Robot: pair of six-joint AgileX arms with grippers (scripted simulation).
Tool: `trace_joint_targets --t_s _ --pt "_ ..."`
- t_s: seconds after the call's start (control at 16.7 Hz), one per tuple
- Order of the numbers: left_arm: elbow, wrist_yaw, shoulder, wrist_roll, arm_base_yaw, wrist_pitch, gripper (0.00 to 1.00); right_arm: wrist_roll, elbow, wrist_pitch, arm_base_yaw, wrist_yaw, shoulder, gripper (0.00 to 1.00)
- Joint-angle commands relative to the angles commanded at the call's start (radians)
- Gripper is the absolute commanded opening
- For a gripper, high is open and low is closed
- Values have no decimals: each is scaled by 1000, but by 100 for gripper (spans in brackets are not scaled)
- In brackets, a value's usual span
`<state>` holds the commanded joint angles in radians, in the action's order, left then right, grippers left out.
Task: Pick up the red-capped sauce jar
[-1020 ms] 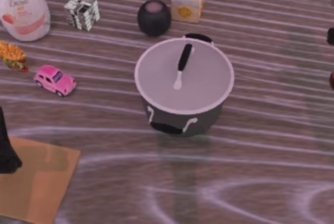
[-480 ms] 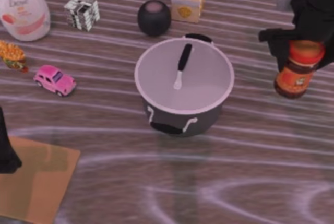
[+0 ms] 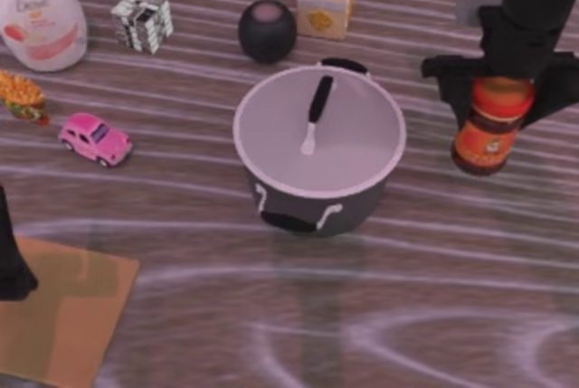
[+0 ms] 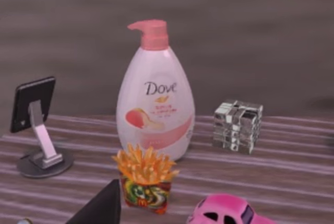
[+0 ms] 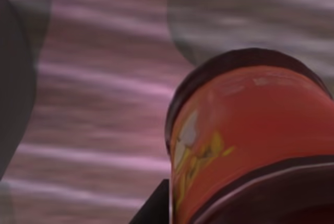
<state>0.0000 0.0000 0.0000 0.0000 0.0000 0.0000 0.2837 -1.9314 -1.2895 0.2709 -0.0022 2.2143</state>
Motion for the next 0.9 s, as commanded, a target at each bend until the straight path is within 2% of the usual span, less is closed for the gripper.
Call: trace_joint_targets --t_s 0.36,0.6,0.9 --pt "0 0 0 0 0 0 100 3 133 167 5 1 28 0" --pt "0 0 0 0 0 0 100 3 145 179 6 2 32 0" --pt "0 0 0 0 0 0 100 3 145 179 6 2 32 38"
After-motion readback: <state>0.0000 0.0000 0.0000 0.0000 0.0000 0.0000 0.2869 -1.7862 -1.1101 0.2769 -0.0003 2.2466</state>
